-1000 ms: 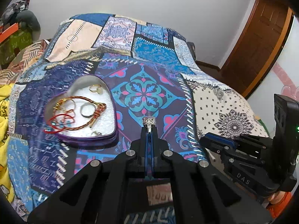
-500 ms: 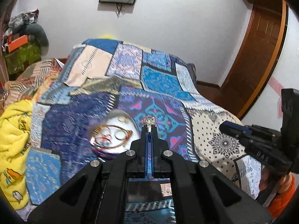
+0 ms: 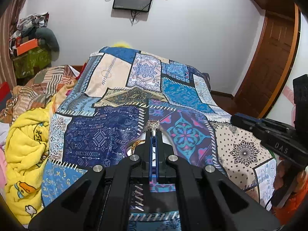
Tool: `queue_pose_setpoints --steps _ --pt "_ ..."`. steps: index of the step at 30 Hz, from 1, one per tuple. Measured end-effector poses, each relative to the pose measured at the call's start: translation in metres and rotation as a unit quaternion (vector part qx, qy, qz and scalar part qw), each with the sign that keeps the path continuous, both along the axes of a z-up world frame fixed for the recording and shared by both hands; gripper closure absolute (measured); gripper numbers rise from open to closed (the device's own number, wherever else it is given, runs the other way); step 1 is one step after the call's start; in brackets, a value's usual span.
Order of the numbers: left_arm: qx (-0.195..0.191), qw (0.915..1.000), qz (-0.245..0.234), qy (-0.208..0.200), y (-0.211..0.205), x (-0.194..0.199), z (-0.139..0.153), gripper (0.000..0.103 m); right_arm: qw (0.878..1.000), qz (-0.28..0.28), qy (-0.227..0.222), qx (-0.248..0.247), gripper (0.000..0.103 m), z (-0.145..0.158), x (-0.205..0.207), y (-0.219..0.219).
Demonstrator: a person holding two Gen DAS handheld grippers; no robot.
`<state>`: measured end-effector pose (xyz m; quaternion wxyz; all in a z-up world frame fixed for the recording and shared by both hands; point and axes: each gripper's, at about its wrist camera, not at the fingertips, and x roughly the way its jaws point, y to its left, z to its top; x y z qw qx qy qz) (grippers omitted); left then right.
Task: Organize jewelry
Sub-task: 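Carry both silver rings over the heart tin with both tools, then open both tools above the heart tin to drop the rings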
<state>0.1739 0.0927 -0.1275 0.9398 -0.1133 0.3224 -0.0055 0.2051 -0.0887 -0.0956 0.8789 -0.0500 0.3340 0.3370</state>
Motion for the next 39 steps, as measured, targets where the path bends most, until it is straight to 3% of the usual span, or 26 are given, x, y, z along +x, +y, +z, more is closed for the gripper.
queue_pose_setpoints --steps 9,20,28,32,35,39 --pt "-0.018 0.9990 -0.015 0.038 0.008 0.012 -0.034 0.102 0.997 0.051 0.049 -0.014 0.095 -0.041 0.007 0.049" --pt "-0.016 0.9977 -0.033 0.057 0.004 0.025 -0.055 0.102 0.995 0.064 0.071 -0.038 0.094 -0.065 0.015 0.059" --pt "-0.008 0.9977 -0.029 0.060 0.004 0.028 -0.055 0.101 0.994 0.068 0.078 -0.047 0.091 -0.066 0.016 0.062" --pt "0.001 0.9983 -0.021 0.055 0.005 0.024 -0.046 0.091 0.995 0.060 0.069 -0.041 0.076 -0.057 0.012 0.058" --pt "0.009 0.9988 -0.012 0.046 0.005 0.018 -0.036 0.080 0.996 0.056 0.057 -0.034 0.076 -0.046 0.007 0.053" --pt "0.021 0.9995 -0.006 0.025 0.003 0.004 -0.015 0.079 0.998 0.047 0.038 -0.022 0.076 -0.026 -0.003 0.043"
